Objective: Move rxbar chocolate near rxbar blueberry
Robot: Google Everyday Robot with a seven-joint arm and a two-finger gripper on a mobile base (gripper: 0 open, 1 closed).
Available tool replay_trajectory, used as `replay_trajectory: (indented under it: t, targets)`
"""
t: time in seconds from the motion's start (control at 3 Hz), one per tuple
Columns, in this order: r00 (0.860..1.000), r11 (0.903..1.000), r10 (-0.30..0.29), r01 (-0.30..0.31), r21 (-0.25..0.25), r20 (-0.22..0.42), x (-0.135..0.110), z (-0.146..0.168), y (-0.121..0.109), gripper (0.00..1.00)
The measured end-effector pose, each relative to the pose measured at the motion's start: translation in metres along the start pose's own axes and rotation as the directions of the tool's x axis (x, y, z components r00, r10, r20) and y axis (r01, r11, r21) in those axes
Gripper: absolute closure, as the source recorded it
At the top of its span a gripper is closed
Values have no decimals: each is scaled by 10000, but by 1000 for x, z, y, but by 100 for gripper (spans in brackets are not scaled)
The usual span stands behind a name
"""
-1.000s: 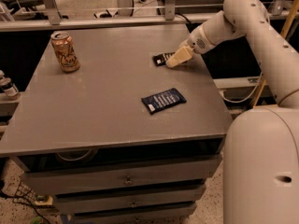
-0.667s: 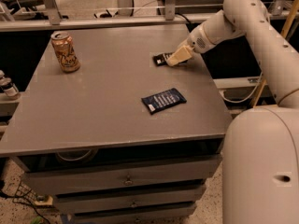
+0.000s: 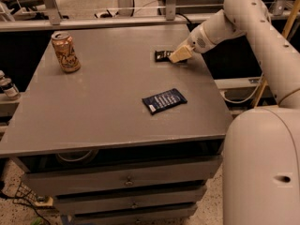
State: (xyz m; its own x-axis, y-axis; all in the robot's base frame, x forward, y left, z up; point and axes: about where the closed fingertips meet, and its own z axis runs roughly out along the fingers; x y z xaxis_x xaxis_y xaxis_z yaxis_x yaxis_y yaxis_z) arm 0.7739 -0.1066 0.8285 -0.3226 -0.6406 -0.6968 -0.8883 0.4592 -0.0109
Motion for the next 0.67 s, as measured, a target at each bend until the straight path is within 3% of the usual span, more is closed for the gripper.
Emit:
replay_trajectory:
  t: [0.33,0.67]
  targets:
    - [9906,9907,-1299,1313,-342,427,-47,-24,30,100]
    - [9630,9639,-2531,2593,-612,931,-89,-45,58,100]
